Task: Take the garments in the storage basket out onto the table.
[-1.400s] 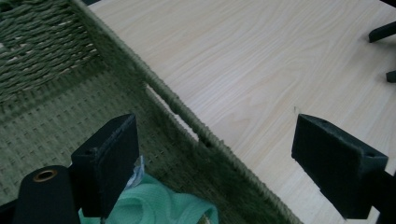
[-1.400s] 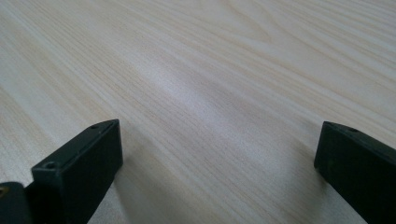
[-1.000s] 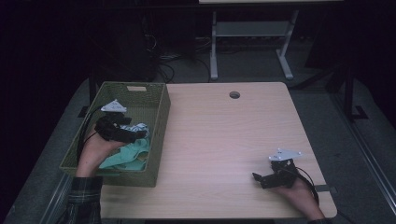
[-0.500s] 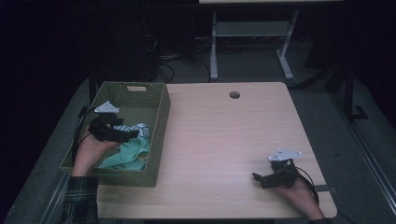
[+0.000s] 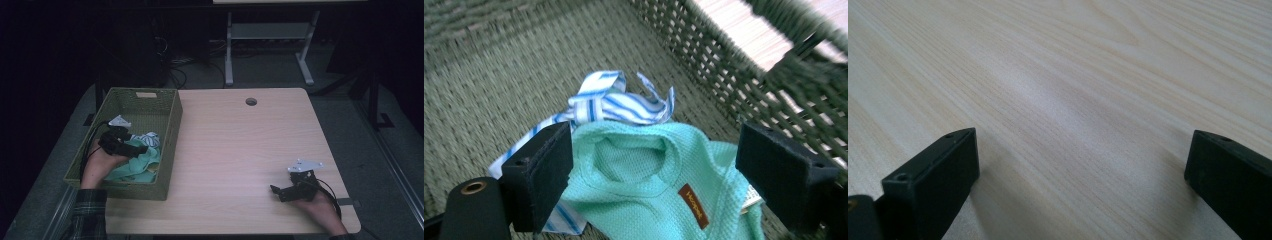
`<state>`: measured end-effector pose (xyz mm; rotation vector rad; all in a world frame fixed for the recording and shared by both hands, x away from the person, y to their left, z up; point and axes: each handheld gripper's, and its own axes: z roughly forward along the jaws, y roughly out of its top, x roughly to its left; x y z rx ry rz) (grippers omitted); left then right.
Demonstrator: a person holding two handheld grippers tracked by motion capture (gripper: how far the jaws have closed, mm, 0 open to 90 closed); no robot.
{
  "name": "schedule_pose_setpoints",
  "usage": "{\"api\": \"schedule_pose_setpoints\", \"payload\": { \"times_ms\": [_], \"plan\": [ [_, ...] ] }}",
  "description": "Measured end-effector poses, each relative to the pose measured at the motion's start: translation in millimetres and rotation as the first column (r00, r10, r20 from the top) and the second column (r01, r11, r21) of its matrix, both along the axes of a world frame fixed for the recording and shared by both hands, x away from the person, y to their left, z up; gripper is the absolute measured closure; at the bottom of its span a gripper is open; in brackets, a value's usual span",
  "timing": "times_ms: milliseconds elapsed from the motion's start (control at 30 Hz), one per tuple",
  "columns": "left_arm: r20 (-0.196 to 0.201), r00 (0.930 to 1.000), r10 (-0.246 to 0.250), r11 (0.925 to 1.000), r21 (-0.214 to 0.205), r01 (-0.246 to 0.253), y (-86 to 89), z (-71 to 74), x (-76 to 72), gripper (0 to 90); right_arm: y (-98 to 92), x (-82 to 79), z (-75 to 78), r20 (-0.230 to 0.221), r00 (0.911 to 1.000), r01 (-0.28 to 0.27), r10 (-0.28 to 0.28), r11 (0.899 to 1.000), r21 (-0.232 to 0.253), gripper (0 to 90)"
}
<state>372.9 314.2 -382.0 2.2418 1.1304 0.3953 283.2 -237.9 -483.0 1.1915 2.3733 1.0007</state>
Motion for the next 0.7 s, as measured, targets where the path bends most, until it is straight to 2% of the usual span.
{"api": "schedule_pose_setpoints", "payload": {
  "times_ms": [200,333,400,567,600,633,667,700],
  "plan": [
    [-0.048,0.9988,-0.008,0.9997,0.021,0.009,-3.6,-13.5,3.7,14.6,0.0,0.0,0.0,0.0,1.0,0.0,0.0,1.0,0.0,0.4],
    [-0.059,0.9982,-0.014,0.9996,0.025,0.016,-7.7,-15.5,4.3,14.7,0.0,0.0,0.1,-0.001,1.0,0.0,0.0,1.0,0.0,0.4],
    [-0.069,0.9973,-0.028,0.9993,0.022,0.03,-14.2,-16.9,5.2,18.4,0.0,0.0,0.0,0.0,1.0,0.0,0.0,1.0,0.0,0.4],
    [-0.118,0.9915,-0.055,0.9979,0.029,0.058,-27.2,-24.1,8.0,23.2,0.0,0.0,-0.1,0.001,1.0,0.0,0.0,1.0,0.0,0.4],
    [-0.118,0.9915,-0.055,0.9979,0.029,0.058,-27.2,-24.1,8.0,24.1,0.0,0.0,0.0,0.0,1.0,0.0,0.0,1.0,0.0,0.4],
    [-0.139,0.9882,-0.063,0.9967,0.042,0.069,-30.8,-27.4,8.8,25.7,0.0,0.0,-0.1,0.001,1.0,0.0,0.0,1.0,0.0,0.4],
    [-0.139,0.9882,-0.063,0.9967,0.042,0.069,-30.8,-27.4,8.8,26.8,0.0,0.0,-0.1,0.001,1.0,0.0,0.0,1.0,0.0,0.4],
    [-0.162,0.9846,-0.065,0.9954,0.059,0.076,-32.7,-31.0,9.9,28.1,0.0,0.0,0.0,0.0,1.0,0.0,0.0,1.0,0.0,0.4]
  ]
}}
